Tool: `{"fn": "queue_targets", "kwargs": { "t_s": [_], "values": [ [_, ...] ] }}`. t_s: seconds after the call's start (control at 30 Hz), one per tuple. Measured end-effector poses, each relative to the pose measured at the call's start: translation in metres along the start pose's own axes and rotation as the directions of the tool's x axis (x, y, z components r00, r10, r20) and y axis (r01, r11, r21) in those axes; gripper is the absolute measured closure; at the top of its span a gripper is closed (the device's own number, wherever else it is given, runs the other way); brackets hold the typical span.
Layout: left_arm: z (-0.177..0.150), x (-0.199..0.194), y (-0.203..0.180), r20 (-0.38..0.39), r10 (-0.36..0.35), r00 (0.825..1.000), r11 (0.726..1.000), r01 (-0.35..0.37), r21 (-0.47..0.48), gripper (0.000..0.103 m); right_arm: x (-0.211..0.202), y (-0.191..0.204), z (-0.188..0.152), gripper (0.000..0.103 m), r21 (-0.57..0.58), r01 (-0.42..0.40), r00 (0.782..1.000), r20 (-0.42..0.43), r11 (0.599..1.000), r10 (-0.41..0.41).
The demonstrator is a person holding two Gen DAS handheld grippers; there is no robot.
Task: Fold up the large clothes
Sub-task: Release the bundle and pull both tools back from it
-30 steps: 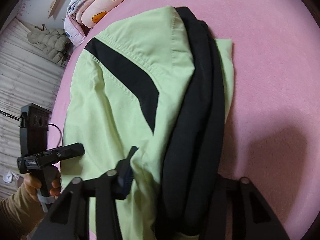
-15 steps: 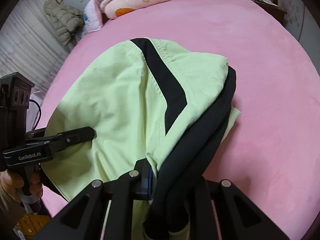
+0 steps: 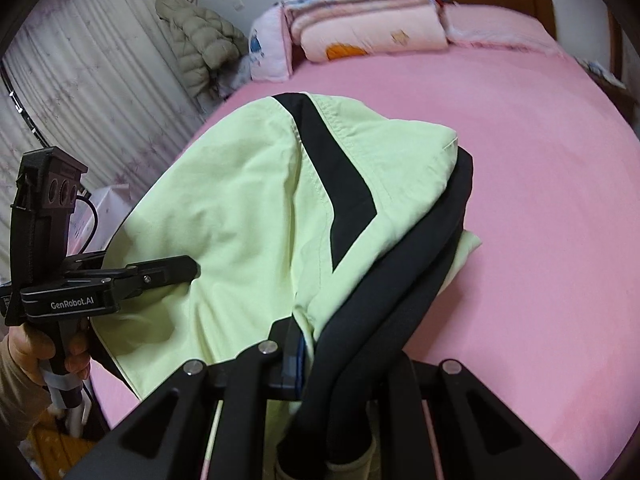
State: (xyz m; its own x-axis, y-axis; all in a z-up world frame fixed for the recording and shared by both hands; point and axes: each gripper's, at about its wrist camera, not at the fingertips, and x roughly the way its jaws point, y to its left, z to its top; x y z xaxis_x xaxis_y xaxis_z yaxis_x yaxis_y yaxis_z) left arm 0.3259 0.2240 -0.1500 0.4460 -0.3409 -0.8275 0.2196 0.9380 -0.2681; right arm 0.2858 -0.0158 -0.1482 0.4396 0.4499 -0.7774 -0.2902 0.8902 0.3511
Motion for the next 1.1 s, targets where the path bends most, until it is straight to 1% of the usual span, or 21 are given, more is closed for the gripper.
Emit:
{"fn": "queue_targets", "kwargs": {
  "t_s": [0.07,0.17,0.23,0.27,0.3,0.37,0.43,0.47,0.5,0.53,0.57,0.6,0.63,0.7,0.73,0.8,0.9,0.93,0.97,1.03,1.1],
  "values": [
    [0.030,0.011,0.036,0.015,0.003,1.000,1.000,-0.003,0.012,0.055,0.031,0.006,0.030,0.091,0.015,-0.008,1.000,0.024,1.000,0.007],
    [0.065,0.042,0.089,0.029,0.006,1.000,1.000,-0.007,0.026,0.055,0.077,0.005,0.060,0.091,0.044,-0.015,0.999,0.044,0.999,0.013],
    [0.079,0.062,0.113,0.027,0.011,1.000,0.999,-0.012,0.035,0.054,0.115,0.007,0.080,0.091,0.029,0.021,0.999,0.048,0.999,-0.022],
    [0.090,0.078,0.128,0.019,0.019,1.000,0.999,-0.020,0.041,0.054,0.132,0.008,0.090,0.091,0.026,0.036,0.998,0.044,0.999,-0.037],
    [0.101,0.104,0.116,0.011,0.024,1.000,0.999,-0.024,0.038,0.053,0.151,0.008,0.101,0.091,0.025,0.053,0.998,0.040,0.998,-0.054],
    [0.108,0.140,0.129,-0.012,0.039,0.999,0.999,-0.039,0.025,0.049,0.183,-0.003,0.112,0.090,0.051,0.094,0.995,0.021,0.994,-0.095],
    [0.112,0.173,0.141,-0.036,0.092,0.995,0.996,-0.091,0.015,0.035,0.208,-0.015,0.115,0.086,0.077,0.138,0.990,-0.022,0.987,-0.137],
    [0.110,0.191,0.147,-0.062,0.139,0.988,0.990,-0.138,0.010,0.030,0.225,-0.024,0.118,0.084,0.100,0.161,0.985,-0.070,0.982,-0.155],
    [0.108,0.197,0.150,-0.060,0.160,0.985,0.987,-0.160,0.007,0.016,0.234,-0.028,0.117,0.077,0.115,0.177,0.981,-0.102,0.978,-0.165],
    [0.104,0.201,0.153,-0.039,0.191,0.981,0.982,-0.191,0.001,0.003,0.240,-0.032,0.118,0.071,0.121,0.193,0.976,-0.126,0.974,-0.177],
    [0.100,0.199,0.156,-0.003,0.230,0.973,0.973,-0.230,-0.007,0.000,0.243,-0.034,0.117,0.067,0.114,0.194,0.974,-0.137,0.974,-0.178],
    [0.097,0.197,0.157,0.025,0.240,0.970,0.971,-0.240,-0.010,0.000,0.242,-0.035,0.115,0.059,0.110,0.193,0.975,-0.135,0.975,-0.177],
    [0.094,0.194,0.157,0.038,0.242,0.969,0.970,-0.242,-0.011,0.000,0.237,-0.036,0.112,0.053,0.108,0.187,0.977,-0.128,0.976,-0.173],
    [0.090,0.189,0.156,0.047,0.256,0.966,0.967,-0.256,-0.008,0.000,0.227,-0.041,0.106,0.049,0.115,0.187,0.978,-0.112,0.976,-0.175],
    [0.088,0.185,0.153,0.049,0.268,0.962,0.963,-0.268,-0.011,0.000,0.223,-0.042,0.105,0.045,0.120,0.192,0.978,-0.109,0.974,-0.179],
    [0.086,0.179,0.147,0.046,0.318,0.947,0.948,-0.318,-0.015,0.000,0.209,-0.048,0.093,0.037,0.141,0.224,0.972,-0.107,0.964,-0.210],
    [0.077,0.165,0.135,0.027,0.370,0.929,0.929,-0.369,-0.032,0.000,0.188,-0.051,0.079,0.037,0.186,0.246,0.969,-0.078,0.951,-0.236],
    [0.073,0.159,0.130,0.010,0.370,0.929,0.928,-0.370,-0.045,0.000,0.177,-0.053,0.071,0.037,0.209,0.267,0.964,-0.078,0.941,-0.256],
    [0.067,0.151,0.129,-0.001,0.361,0.933,0.931,-0.360,-0.055,0.000,0.170,-0.054,0.067,0.037,0.228,0.275,0.961,-0.079,0.934,-0.264],
    [0.058,0.134,0.119,-0.026,0.326,0.945,0.942,-0.327,-0.080,0.000,0.154,-0.055,0.058,0.037,0.269,0.282,0.959,-0.078,0.921,-0.271],
    [0.050,0.116,0.105,-0.028,0.293,0.956,0.952,-0.294,-0.091,0.000,0.137,-0.049,0.048,0.037,0.310,0.276,0.961,-0.081,0.910,-0.264]
  ]
}}
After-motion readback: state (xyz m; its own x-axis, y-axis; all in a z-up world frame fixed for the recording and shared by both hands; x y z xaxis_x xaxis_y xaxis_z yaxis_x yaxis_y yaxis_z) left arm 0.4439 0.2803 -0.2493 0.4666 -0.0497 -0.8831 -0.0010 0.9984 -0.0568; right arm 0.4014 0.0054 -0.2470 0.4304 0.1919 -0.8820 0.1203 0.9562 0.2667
